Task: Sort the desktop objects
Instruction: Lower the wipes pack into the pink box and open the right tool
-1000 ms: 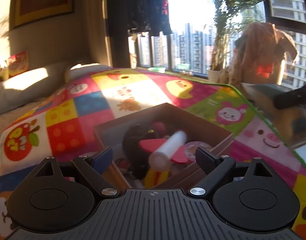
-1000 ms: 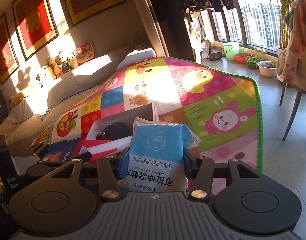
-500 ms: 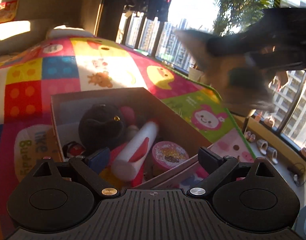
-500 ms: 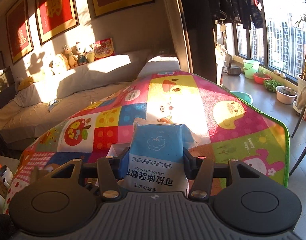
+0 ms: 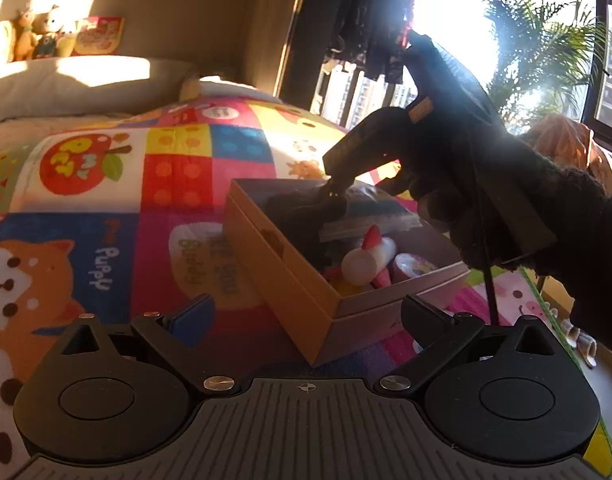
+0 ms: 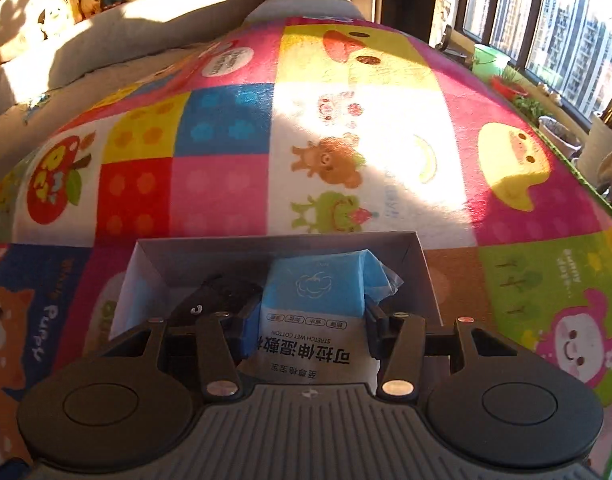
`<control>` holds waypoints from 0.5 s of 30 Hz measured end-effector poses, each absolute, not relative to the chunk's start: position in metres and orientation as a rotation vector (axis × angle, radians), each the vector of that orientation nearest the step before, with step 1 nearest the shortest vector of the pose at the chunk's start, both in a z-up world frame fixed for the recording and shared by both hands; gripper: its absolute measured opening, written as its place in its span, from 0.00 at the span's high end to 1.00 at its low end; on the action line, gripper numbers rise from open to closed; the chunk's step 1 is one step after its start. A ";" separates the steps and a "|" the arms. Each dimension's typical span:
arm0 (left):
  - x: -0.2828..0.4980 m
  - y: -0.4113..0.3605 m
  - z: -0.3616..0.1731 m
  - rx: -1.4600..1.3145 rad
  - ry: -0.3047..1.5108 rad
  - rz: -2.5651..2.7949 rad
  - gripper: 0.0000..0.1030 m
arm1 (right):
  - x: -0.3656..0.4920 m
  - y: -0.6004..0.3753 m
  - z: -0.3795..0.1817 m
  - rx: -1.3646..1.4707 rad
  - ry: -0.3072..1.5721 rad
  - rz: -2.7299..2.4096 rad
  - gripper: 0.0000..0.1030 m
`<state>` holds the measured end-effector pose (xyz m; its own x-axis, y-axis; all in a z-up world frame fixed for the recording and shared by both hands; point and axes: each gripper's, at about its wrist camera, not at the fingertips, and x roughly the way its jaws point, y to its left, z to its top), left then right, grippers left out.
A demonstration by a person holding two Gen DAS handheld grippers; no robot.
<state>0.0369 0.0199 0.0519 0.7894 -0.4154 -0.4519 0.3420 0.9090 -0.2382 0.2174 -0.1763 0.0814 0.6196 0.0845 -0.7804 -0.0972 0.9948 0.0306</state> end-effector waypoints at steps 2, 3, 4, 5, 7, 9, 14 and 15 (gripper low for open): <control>0.036 0.025 0.049 -0.169 0.527 -0.400 0.01 | 0.218 -0.175 0.083 0.066 0.931 0.178 0.52; 0.036 0.027 0.047 -0.174 0.529 -0.392 0.01 | 0.219 -0.175 0.083 0.101 0.950 0.194 0.52; 0.035 0.029 0.046 -0.175 0.532 -0.384 0.01 | 0.217 -0.176 0.083 0.111 0.943 0.197 0.51; 0.034 0.031 0.044 -0.174 0.536 -0.376 0.01 | 0.215 -0.178 0.085 0.103 0.925 0.202 0.49; 0.031 0.034 0.042 -0.181 0.546 -0.365 0.01 | 0.208 -0.185 0.094 0.097 0.890 0.217 0.30; 0.029 0.037 0.040 -0.195 0.555 -0.355 0.01 | 0.199 -0.194 0.107 0.114 0.846 0.238 0.30; 0.024 0.033 0.044 -0.227 0.554 -0.382 0.01 | 0.184 -0.207 0.116 0.157 0.844 0.237 0.75; 0.024 0.030 0.045 -0.223 0.551 -0.394 0.01 | 0.184 -0.208 0.111 0.205 0.890 0.248 0.76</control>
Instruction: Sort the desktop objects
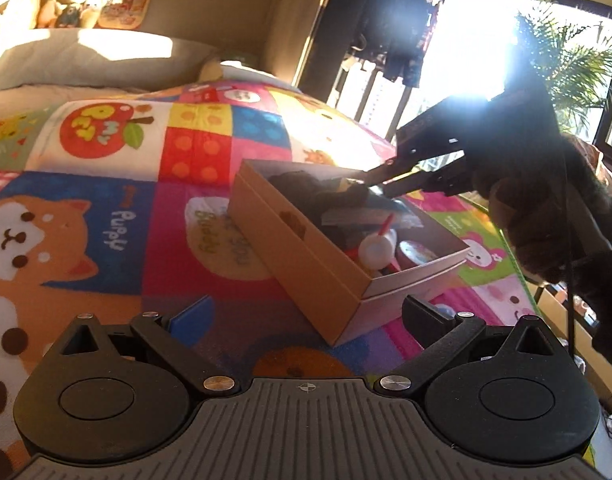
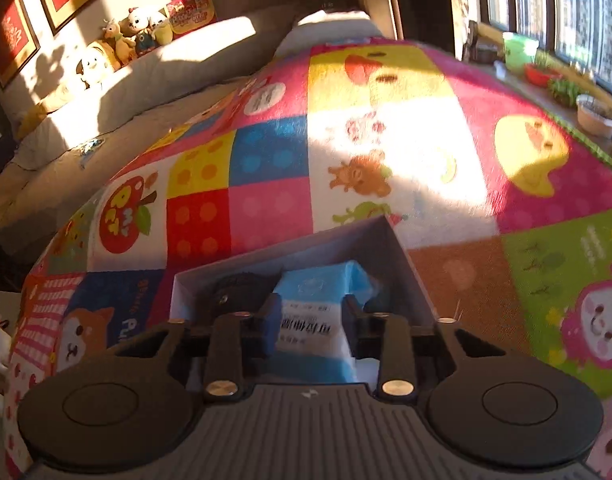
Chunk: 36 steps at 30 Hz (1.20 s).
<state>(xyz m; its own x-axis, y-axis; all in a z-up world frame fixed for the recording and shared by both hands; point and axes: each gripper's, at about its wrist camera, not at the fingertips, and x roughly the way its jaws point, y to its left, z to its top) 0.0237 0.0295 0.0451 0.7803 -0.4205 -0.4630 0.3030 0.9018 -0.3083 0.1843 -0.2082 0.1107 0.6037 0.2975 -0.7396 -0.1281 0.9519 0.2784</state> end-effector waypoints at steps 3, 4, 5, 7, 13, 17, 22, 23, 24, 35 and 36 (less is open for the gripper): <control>0.020 0.019 0.048 -0.193 0.545 -0.418 0.00 | 0.180 -0.204 0.101 0.289 0.900 0.261 0.76; 0.020 0.017 0.048 -0.186 0.547 -0.420 0.00 | 0.180 -0.203 0.100 0.335 0.905 0.284 0.76; 0.019 0.015 0.048 -0.180 0.550 -0.416 0.00 | 0.183 -0.204 0.098 0.400 0.922 0.319 0.76; 0.018 0.015 0.049 -0.170 0.555 -0.399 0.00 | 0.190 -0.201 0.088 0.484 0.967 0.353 0.77; 0.014 0.021 0.048 -0.152 0.566 -0.370 0.00 | 0.188 -0.205 0.080 0.445 0.951 0.362 0.86; 0.020 0.015 0.044 -0.181 0.590 -0.372 0.00 | 0.169 -0.223 0.111 0.297 0.797 0.290 0.80; 0.018 -0.011 0.050 -0.120 0.565 -0.426 0.00 | 0.181 -0.232 0.089 0.266 0.891 0.211 0.80; 0.020 -0.016 0.051 -0.093 0.557 -0.422 0.00 | 0.181 -0.232 0.086 0.288 0.888 0.221 0.81; 0.023 -0.020 0.053 -0.069 0.551 -0.410 0.00 | 0.182 -0.229 0.084 0.323 0.890 0.245 0.81; 0.051 -0.021 0.043 -0.002 0.583 -0.268 0.00 | 0.183 -0.212 0.071 0.305 0.895 0.267 0.75; 0.054 -0.018 0.042 0.000 0.583 -0.257 0.00 | 0.177 -0.214 0.073 0.296 0.875 0.265 0.74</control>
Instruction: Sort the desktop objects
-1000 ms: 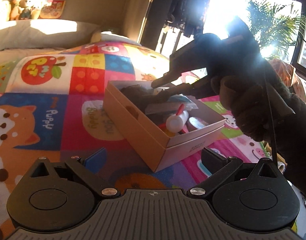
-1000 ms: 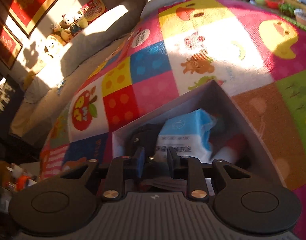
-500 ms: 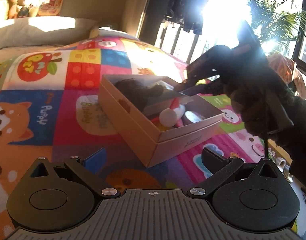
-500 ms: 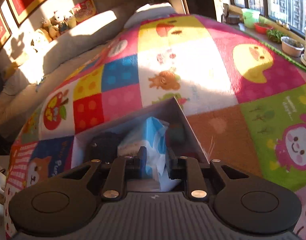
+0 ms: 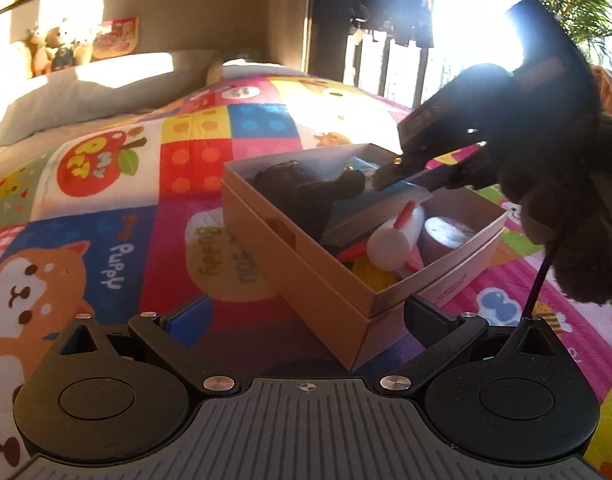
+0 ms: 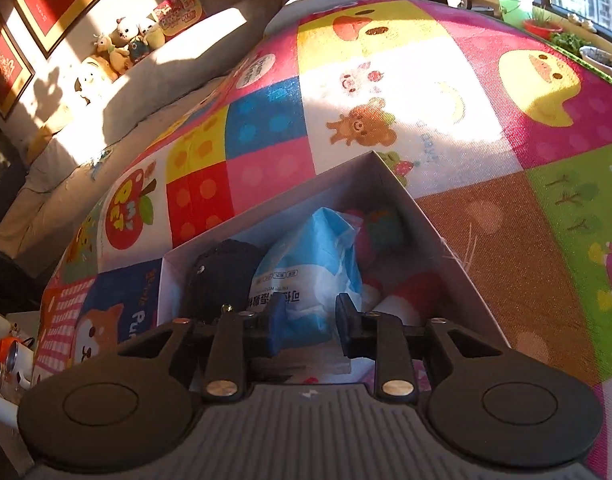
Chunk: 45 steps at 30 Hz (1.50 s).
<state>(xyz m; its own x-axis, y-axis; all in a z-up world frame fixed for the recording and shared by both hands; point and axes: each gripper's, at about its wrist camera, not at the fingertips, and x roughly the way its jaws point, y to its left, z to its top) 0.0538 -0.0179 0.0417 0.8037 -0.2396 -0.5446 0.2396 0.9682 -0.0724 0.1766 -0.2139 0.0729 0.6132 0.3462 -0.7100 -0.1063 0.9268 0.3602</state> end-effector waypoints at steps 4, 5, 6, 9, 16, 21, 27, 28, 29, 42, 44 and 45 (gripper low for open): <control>0.060 -0.011 0.044 0.021 0.569 -0.226 0.00 | 0.143 -0.217 0.086 0.200 0.784 0.270 0.60; 0.062 -0.010 0.045 0.038 0.557 -0.197 0.00 | 0.134 -0.220 0.091 0.196 0.762 0.277 0.53; 0.065 -0.008 0.045 0.047 0.551 -0.164 0.00 | 0.126 -0.224 0.095 0.194 0.740 0.278 0.50; 0.072 0.002 0.048 0.036 0.556 -0.080 0.00 | 0.098 -0.234 0.105 0.172 0.683 0.271 0.42; 0.022 0.007 0.049 0.015 0.601 -0.176 0.00 | 0.014 -0.244 0.097 0.099 0.596 0.235 0.08; -0.033 0.002 0.038 0.020 0.620 -0.217 0.00 | -0.050 -0.234 0.059 0.093 0.620 0.236 0.00; -0.055 -0.003 0.035 0.011 0.587 -0.201 0.00 | -0.083 -0.212 0.033 0.013 0.644 0.231 0.00; -0.053 -0.003 0.035 0.010 0.586 -0.186 0.00 | -0.081 -0.210 0.032 0.015 0.653 0.235 0.00; -0.050 -0.002 0.034 0.006 0.589 -0.174 0.00 | -0.078 -0.209 0.031 0.021 0.663 0.235 0.00; -0.001 -0.001 0.015 0.034 0.639 -0.036 0.00 | -0.023 -0.200 0.012 -0.047 0.738 0.127 0.00; 0.007 -0.002 0.011 0.040 0.683 -0.031 0.00 | -0.016 -0.200 0.009 -0.046 0.762 0.114 0.00; 0.009 -0.001 0.010 0.032 0.687 -0.031 0.00 | -0.014 -0.199 0.008 -0.049 0.765 0.109 0.00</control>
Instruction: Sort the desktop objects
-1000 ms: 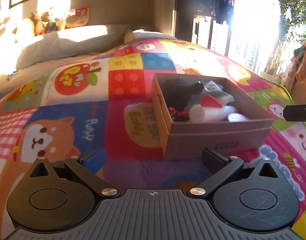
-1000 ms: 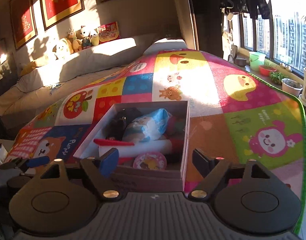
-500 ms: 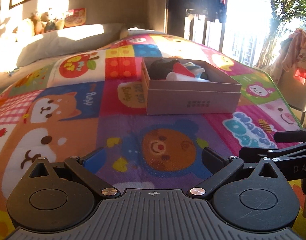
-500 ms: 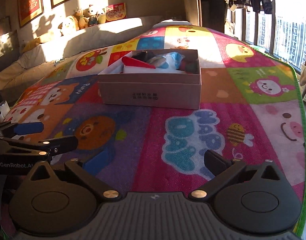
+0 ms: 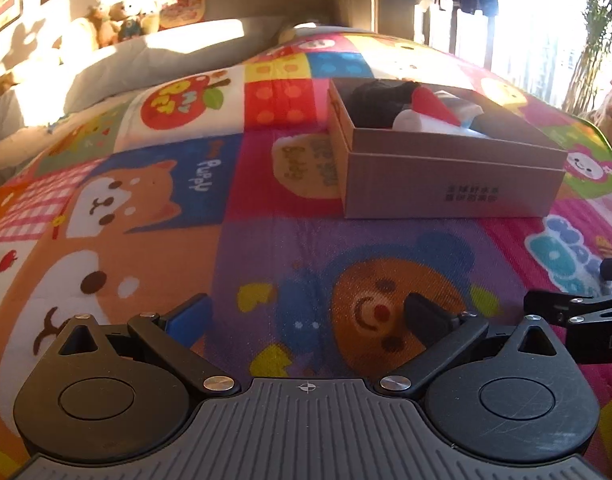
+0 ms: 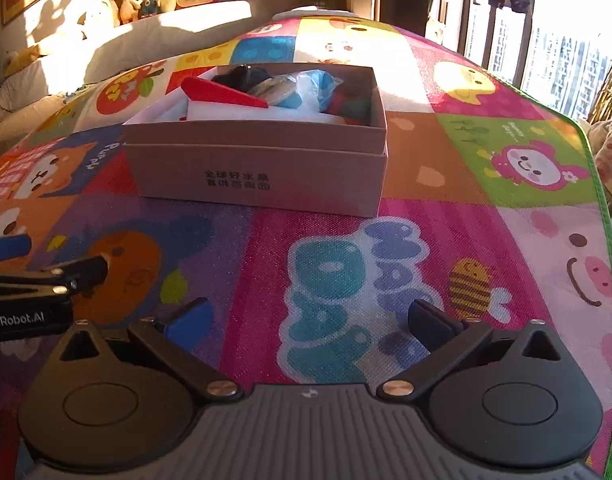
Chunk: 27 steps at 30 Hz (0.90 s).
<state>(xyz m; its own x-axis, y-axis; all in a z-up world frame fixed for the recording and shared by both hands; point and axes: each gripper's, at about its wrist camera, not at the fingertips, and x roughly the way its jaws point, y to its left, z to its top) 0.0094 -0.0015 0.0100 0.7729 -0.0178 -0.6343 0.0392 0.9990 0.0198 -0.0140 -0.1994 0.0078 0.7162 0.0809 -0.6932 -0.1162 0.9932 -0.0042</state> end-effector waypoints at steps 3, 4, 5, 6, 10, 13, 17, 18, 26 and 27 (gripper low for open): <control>0.009 0.000 0.009 0.024 0.685 -0.033 0.00 | -0.011 -0.202 0.007 -0.028 0.752 0.112 0.00; 0.009 0.000 0.009 0.023 0.684 -0.033 0.00 | -0.013 -0.202 0.006 -0.023 0.742 0.110 0.00; 0.009 0.000 0.009 0.024 0.685 -0.033 0.00 | -0.014 -0.202 0.006 -0.020 0.734 0.106 0.00; 0.009 0.000 0.009 0.026 0.685 -0.032 0.00 | -0.015 -0.202 0.005 -0.019 0.725 0.099 0.00; 0.009 -0.001 0.008 0.025 0.685 -0.032 0.00 | -0.020 -0.203 0.003 -0.029 0.692 0.105 0.00; 0.009 -0.002 0.009 0.027 0.685 -0.031 0.00 | -0.020 -0.201 0.003 -0.038 0.691 0.102 0.00; 0.008 -0.002 0.009 0.026 0.685 -0.031 0.00 | -0.020 -0.202 0.003 -0.035 0.691 0.103 0.00; 0.009 -0.002 0.009 0.030 0.685 -0.030 0.00 | -0.020 -0.202 0.003 -0.035 0.690 0.103 0.00; 0.008 -0.002 0.008 0.026 0.686 -0.031 0.00 | -0.020 -0.201 0.003 -0.035 0.691 0.103 0.00; 0.009 -0.001 0.008 0.027 0.686 -0.031 0.00 | -0.020 -0.201 0.003 -0.036 0.690 0.103 0.00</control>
<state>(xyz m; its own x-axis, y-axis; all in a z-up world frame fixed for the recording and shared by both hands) 0.0085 -0.0015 0.0084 0.7737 -0.0198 -0.6333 0.0373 0.9992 0.0144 -0.0198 -0.2008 0.0028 0.7661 0.0827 -0.6373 -0.1068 0.9943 0.0006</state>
